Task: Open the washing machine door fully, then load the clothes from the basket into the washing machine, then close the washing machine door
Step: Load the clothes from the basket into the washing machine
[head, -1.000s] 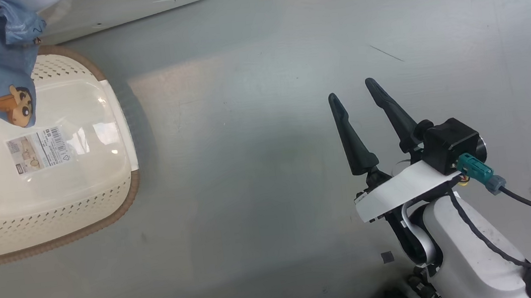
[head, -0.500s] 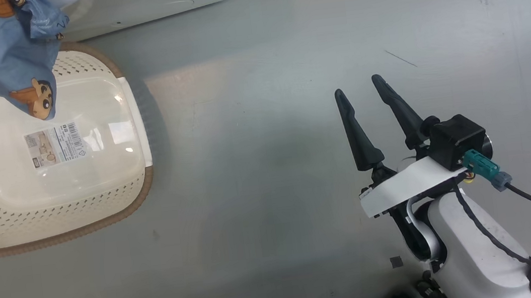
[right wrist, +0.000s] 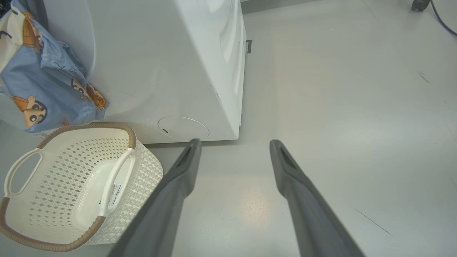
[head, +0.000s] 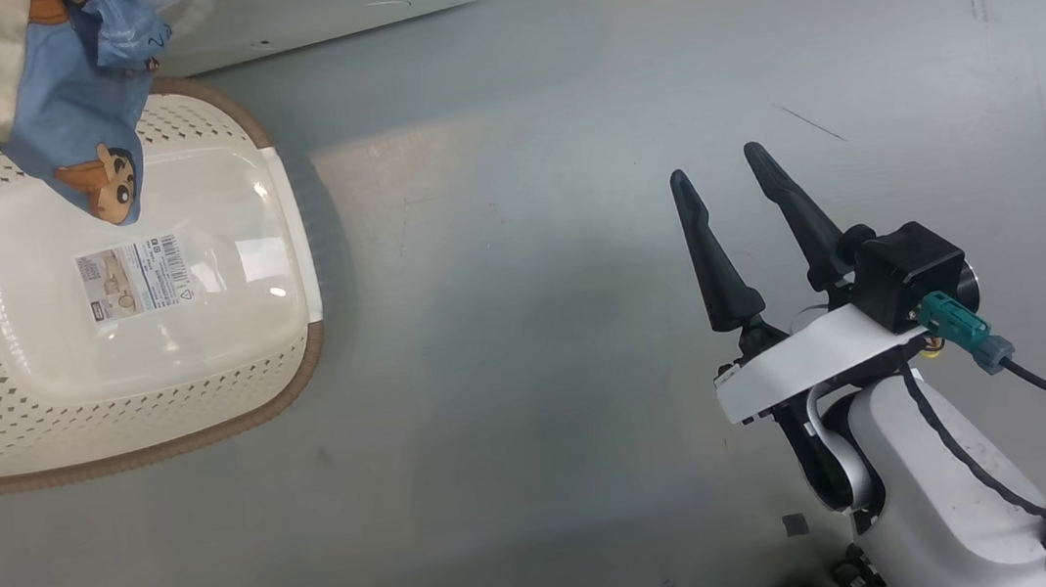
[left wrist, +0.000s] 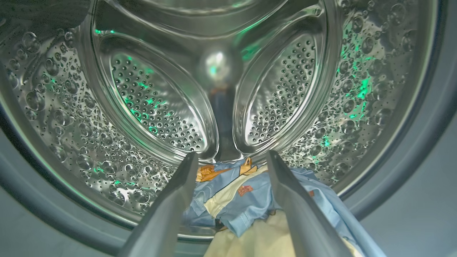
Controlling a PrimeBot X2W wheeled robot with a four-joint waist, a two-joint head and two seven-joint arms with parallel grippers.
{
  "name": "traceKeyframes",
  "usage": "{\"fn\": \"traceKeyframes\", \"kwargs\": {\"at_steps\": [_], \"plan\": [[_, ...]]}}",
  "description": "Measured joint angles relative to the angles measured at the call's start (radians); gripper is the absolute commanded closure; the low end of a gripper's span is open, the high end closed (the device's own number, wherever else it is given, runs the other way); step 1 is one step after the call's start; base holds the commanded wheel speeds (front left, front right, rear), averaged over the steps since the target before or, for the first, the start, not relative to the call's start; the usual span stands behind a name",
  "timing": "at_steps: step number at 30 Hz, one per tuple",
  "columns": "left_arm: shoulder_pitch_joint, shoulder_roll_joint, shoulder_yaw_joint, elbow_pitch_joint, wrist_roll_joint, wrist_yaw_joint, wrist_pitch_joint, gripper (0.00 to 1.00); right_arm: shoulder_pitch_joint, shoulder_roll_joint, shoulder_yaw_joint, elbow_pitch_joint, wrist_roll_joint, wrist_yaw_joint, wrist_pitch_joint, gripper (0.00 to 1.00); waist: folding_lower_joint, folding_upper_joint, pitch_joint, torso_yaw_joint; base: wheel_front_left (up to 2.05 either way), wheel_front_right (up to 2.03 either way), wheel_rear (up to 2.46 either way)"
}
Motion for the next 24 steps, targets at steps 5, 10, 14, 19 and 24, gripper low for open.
{"fn": "traceKeyframes", "kwargs": {"at_steps": [5,10,14,19,24], "plan": [[0.084,-0.016,0.042,-0.056,-0.001,0.0,0.0,0.0,0.0,0.0,-0.002,0.002,0.0,0.005,0.0,0.0,0.0,0.0,-0.004,0.005,0.0,0.0,0.0],[0.169,-0.041,0.081,-0.116,-0.002,0.0,0.0,0.0,0.0,0.0,-0.004,0.002,0.0,0.006,0.0,0.0,0.0,0.0,-0.007,0.008,0.0,0.0,0.0],[0.242,-0.063,0.111,-0.151,-0.002,0.0,0.0,0.0,0.0,0.0,-0.006,0.004,0.0,0.01,0.0,0.0,0.0,0.0,-0.009,0.01,0.0,0.0,0.0],[0.325,-0.079,0.15,-0.195,0.016,0.0,0.0,0.0,0.0,0.0,-0.005,0.005,0.0,0.014,0.0,0.0,0.0,0.0,-0.011,0.011,0.0,0.0,0.0],[0.43,-0.105,0.178,-0.216,0.036,0.001,0.0,0.0,0.0,0.0,-0.005,0.007,0.0,0.015,0.0,0.0,0.0,0.0,-0.013,0.01,0.0,0.0,0.0]]}}
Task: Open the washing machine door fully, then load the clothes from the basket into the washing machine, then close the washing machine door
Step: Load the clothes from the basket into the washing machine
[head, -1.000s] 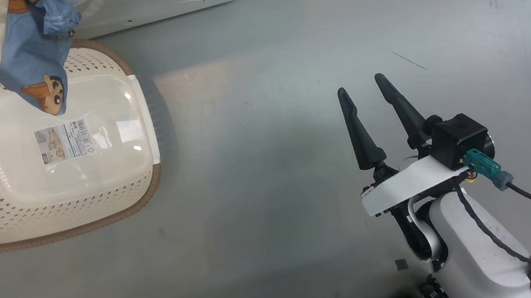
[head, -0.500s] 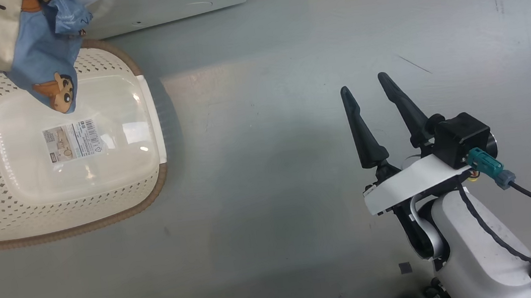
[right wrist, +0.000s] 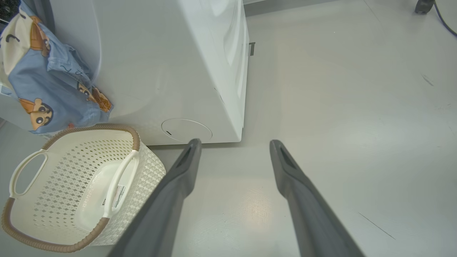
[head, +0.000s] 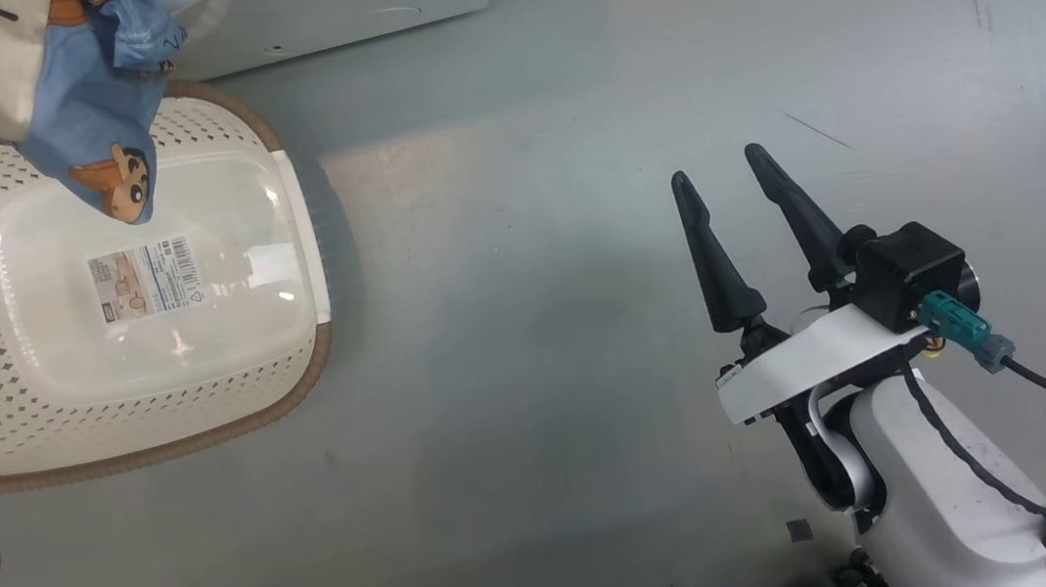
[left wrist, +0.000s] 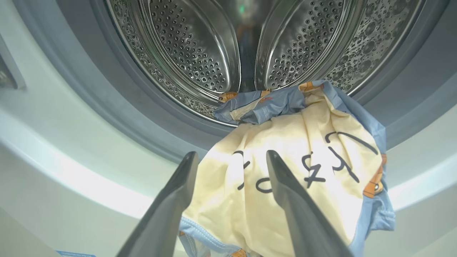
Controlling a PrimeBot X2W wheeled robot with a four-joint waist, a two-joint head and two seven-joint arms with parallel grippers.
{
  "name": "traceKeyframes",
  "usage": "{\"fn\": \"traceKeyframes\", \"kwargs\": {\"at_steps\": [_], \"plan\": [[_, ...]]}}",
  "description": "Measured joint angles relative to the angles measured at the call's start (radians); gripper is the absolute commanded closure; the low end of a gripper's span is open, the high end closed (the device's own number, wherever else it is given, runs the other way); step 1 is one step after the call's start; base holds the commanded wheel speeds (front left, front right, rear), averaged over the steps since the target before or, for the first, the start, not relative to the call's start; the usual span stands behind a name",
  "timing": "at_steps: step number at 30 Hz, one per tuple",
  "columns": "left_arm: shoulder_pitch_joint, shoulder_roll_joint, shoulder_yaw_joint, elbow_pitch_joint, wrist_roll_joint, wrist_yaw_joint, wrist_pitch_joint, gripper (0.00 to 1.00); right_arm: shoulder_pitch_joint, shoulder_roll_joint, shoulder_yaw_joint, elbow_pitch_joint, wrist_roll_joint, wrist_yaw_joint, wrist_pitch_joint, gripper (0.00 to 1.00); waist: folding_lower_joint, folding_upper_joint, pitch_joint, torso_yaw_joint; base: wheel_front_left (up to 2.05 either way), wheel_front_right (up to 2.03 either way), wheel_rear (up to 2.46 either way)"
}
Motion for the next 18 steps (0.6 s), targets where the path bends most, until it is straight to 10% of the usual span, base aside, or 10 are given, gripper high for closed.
{"fn": "traceKeyframes", "kwargs": {"at_steps": [18], "plan": [[0.254,-0.083,0.048,-0.049,0.035,0.0,0.0,0.0,0.0,0.0,0.001,0.007,0.0,0.009,0.0,0.0,0.0,0.0,-0.006,-0.004,0.0,0.0,0.0]]}}
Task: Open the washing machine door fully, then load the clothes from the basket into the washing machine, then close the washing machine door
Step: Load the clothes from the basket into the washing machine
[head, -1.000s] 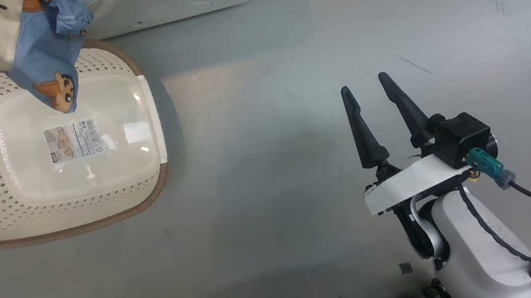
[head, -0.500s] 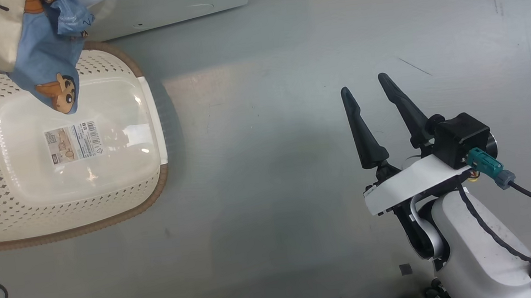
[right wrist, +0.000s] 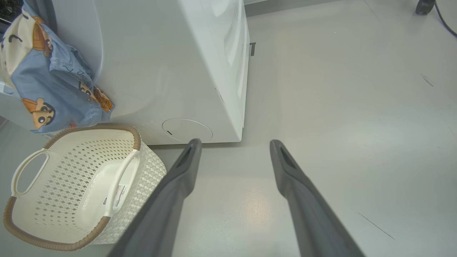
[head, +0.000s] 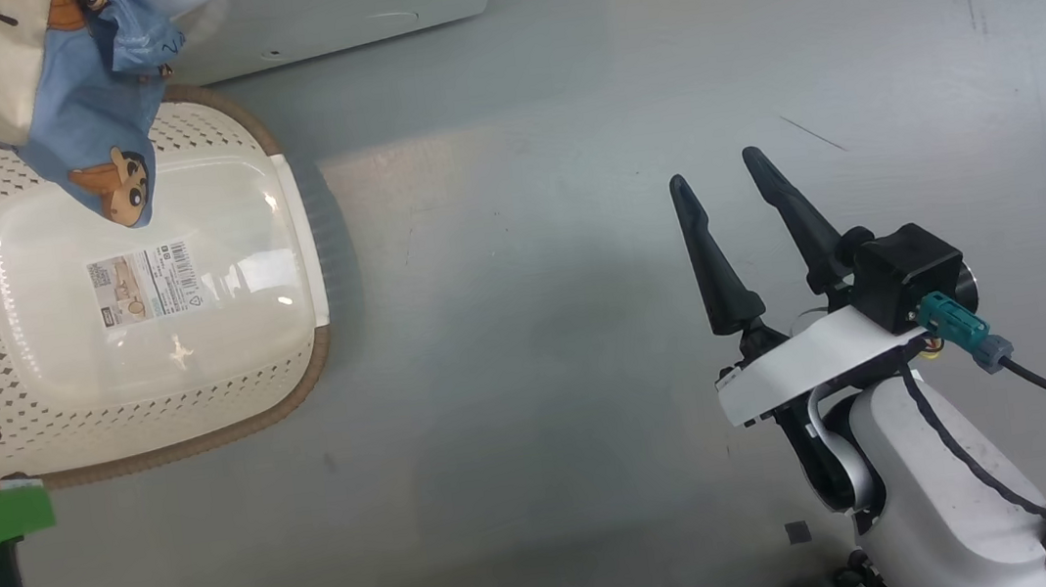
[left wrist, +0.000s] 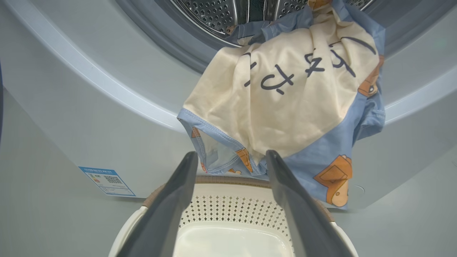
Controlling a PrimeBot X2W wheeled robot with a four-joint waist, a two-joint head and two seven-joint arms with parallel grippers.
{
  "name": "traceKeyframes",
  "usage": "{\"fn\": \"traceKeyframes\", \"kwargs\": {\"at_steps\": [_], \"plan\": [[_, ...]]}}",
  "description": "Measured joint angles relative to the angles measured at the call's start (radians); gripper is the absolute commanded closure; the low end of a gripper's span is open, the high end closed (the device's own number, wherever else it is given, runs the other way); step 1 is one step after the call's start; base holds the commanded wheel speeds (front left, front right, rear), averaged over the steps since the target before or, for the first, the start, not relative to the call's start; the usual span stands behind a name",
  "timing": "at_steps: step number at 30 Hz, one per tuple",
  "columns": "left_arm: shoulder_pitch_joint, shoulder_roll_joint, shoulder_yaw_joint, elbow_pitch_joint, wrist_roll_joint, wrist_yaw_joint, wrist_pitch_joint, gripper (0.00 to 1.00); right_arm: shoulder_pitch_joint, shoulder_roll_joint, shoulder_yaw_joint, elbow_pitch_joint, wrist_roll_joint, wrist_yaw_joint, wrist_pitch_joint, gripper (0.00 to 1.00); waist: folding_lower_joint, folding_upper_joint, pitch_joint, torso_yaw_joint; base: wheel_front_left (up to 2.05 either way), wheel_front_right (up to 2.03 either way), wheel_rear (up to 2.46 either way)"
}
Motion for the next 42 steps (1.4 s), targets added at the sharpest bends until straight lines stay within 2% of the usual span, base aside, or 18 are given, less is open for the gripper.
{"fn": "traceKeyframes", "kwargs": {"at_steps": [19,32,42], "plan": [[0.147,-0.053,0.006,0.016,0.008,0.0,0.0,0.0,0.0,0.0,0.0,0.003,-0.002,0.007,0.0,0.0,0.0,-0.0001,-0.003,-0.003,0.0,0.0,0.0],[0.159,-0.067,0.007,0.011,0.024,0.0,0.0,0.0,0.0,0.0,0.002,0.007,-0.008,0.009,0.0,0.0,0.0,0.0,-0.007,-0.006,0.0,0.0,0.0],[0.13,-0.06,-0.017,-0.046,0.038,0.0,0.0,0.0,0.0,0.0,0.005,0.01,-0.008,0.009,0.0,0.0,0.0,0.0,-0.016,-0.01,0.0,0.0,0.0]]}}
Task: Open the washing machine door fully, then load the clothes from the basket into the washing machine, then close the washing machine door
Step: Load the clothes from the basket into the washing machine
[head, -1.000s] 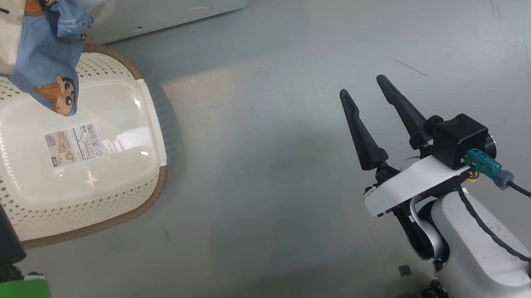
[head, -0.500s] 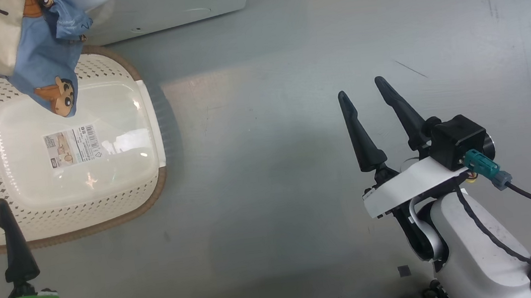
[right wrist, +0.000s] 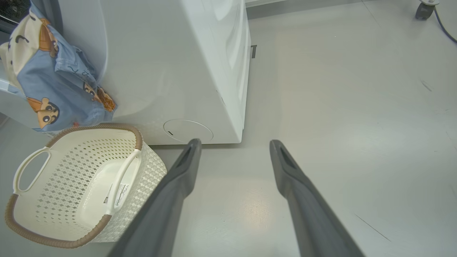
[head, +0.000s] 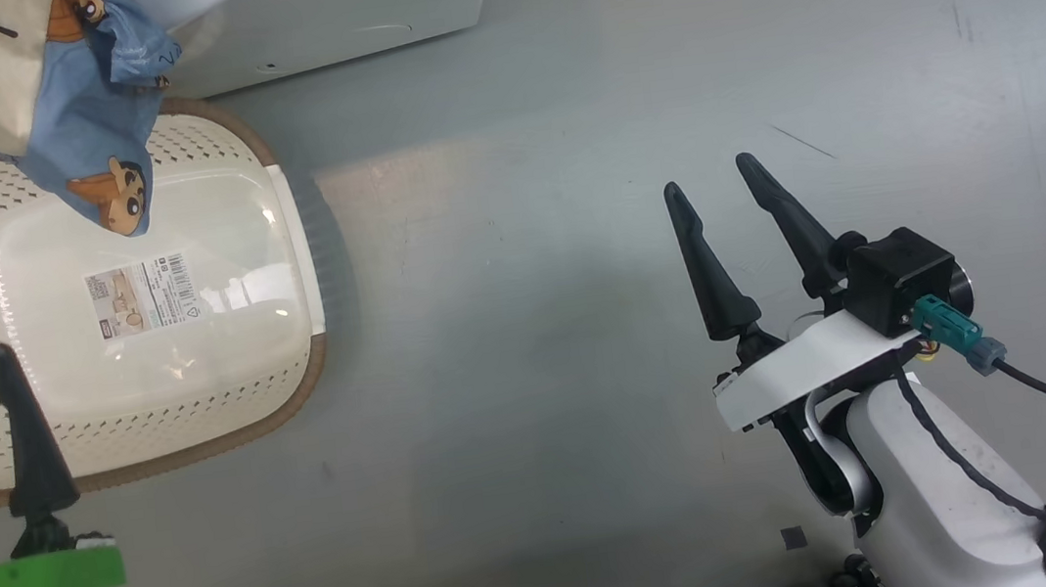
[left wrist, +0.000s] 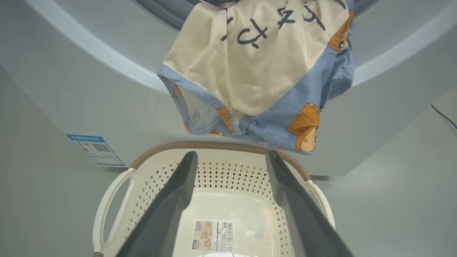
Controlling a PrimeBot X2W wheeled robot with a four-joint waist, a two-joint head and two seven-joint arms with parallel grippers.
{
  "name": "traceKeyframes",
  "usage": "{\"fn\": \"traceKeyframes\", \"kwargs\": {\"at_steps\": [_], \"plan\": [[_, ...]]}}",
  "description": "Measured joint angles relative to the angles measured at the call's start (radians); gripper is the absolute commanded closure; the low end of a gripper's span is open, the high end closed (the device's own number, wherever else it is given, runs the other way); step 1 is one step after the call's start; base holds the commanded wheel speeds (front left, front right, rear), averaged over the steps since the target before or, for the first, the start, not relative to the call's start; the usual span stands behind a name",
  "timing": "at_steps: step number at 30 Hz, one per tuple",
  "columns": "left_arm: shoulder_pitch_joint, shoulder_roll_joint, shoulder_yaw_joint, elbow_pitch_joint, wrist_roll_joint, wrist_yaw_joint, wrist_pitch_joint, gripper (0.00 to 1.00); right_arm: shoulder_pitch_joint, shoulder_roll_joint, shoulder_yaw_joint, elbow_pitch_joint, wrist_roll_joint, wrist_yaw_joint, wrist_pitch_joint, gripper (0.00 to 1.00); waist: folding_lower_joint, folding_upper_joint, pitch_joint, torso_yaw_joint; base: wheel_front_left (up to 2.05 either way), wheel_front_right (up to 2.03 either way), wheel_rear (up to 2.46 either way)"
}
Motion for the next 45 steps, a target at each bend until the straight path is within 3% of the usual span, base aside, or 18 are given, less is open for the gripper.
{"fn": "traceKeyframes", "kwargs": {"at_steps": [19,35,45], "plan": [[-0.194,-0.001,-0.14,0.016,-0.014,0.0,0.0,0.0,0.0,0.0,0.02,0.002,0.01,0.002,0.0,0.0,0.0,0.0,-0.005,-0.023,0.0,0.0,0.0],[-0.334,0.004,-0.168,0.156,-0.04,0.0,0.0,0.0,-0.003,0.0,0.042,-0.009,0.024,-0.002,0.0,0.0,0.0001,0.0,0.04,-0.062,0.0,0.0,0.0],[-0.403,0.003,-0.126,0.272,-0.059,0.0,0.0,0.0,-0.007,0.0,0.034,-0.016,0.025,-0.012,0.0,0.0,0.0,0.0,0.073,-0.062,0.0,0.0,0.0]]}}
